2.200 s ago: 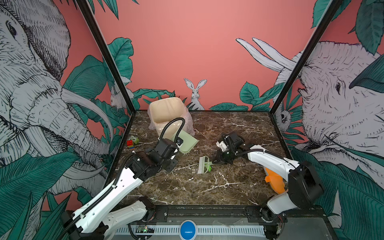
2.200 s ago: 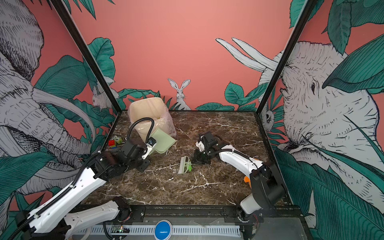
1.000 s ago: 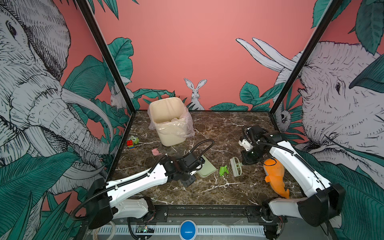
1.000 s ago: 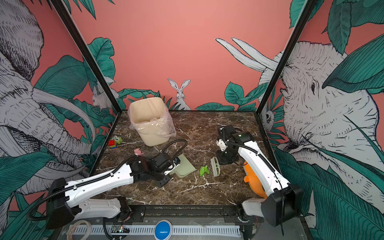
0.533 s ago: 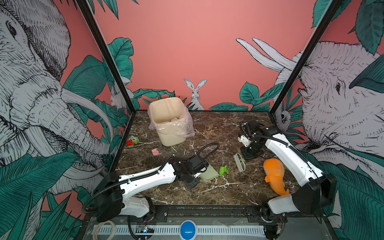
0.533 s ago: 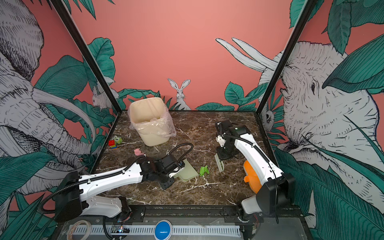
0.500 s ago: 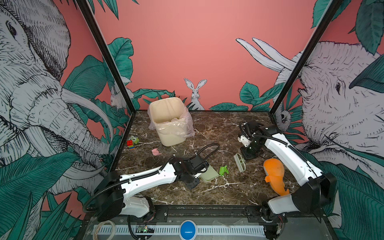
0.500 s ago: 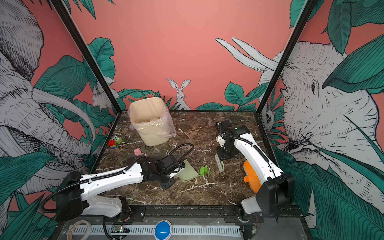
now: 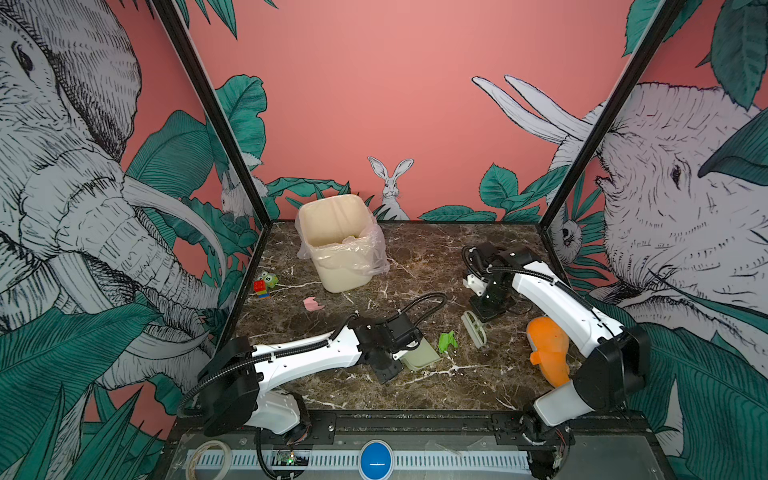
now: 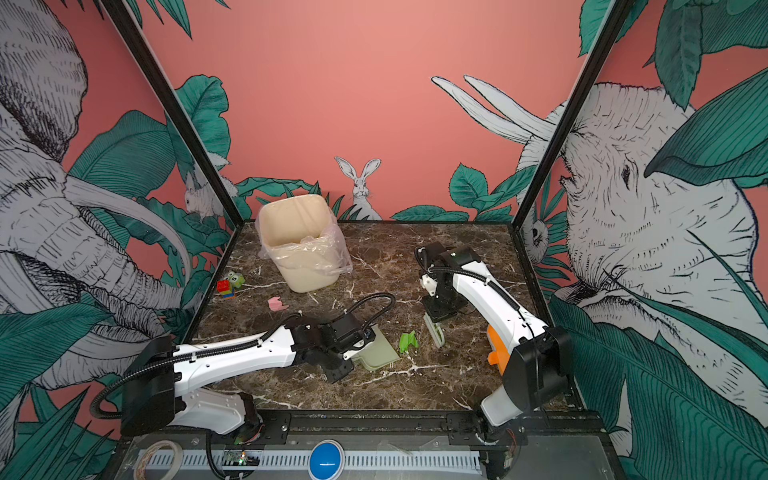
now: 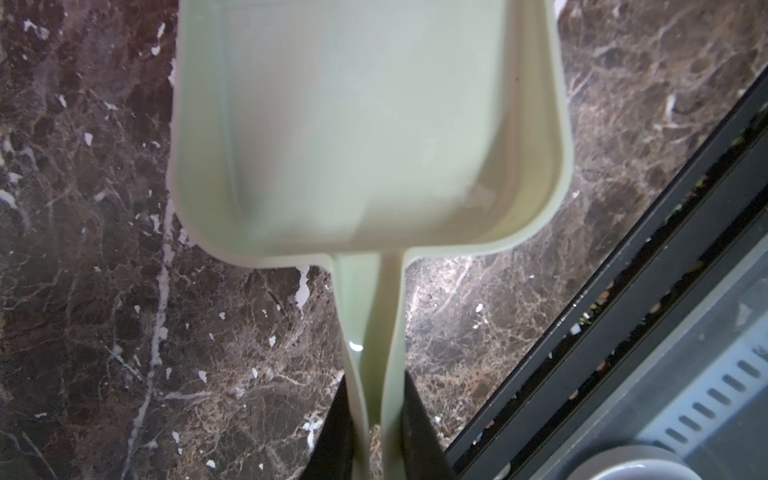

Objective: Sweep away the paper scraps from the table
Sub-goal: 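Sweep the green scrap into the dustpan with the right gripper's brush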

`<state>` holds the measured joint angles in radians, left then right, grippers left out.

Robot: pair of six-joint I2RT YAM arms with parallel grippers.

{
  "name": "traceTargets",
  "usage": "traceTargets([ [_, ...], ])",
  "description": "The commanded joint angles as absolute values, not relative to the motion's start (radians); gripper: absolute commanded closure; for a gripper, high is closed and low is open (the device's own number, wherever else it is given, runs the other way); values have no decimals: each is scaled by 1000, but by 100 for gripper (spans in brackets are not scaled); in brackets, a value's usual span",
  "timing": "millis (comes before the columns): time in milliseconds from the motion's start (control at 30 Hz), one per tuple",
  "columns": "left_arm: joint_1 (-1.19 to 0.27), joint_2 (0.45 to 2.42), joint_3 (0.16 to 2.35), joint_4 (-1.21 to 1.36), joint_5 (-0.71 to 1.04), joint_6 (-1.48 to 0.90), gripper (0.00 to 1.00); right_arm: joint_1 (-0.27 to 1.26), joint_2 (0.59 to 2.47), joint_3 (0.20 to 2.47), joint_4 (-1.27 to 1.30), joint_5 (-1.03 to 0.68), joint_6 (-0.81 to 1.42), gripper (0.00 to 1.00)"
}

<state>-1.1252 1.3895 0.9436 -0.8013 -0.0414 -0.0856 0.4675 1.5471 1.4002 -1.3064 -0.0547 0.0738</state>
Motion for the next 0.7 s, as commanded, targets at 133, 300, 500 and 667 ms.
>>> traceTargets([
  [133, -1130, 1387, 942, -799, -38, -73, 90, 520, 1590, 1448, -1344, -26, 83, 100],
  [300, -1130, 1394, 930, -775, -34, -62, 90, 544, 1619, 1462, -1353, -20, 95, 100],
  [500, -1130, 1379, 906, -758, -30, -59, 90, 564, 1620, 1456, -1350, -30, 117, 100],
  [667, -1130, 1381, 904, -756, -11, -59, 90, 577, 1609, 1471, -1352, -27, 132, 100],
])
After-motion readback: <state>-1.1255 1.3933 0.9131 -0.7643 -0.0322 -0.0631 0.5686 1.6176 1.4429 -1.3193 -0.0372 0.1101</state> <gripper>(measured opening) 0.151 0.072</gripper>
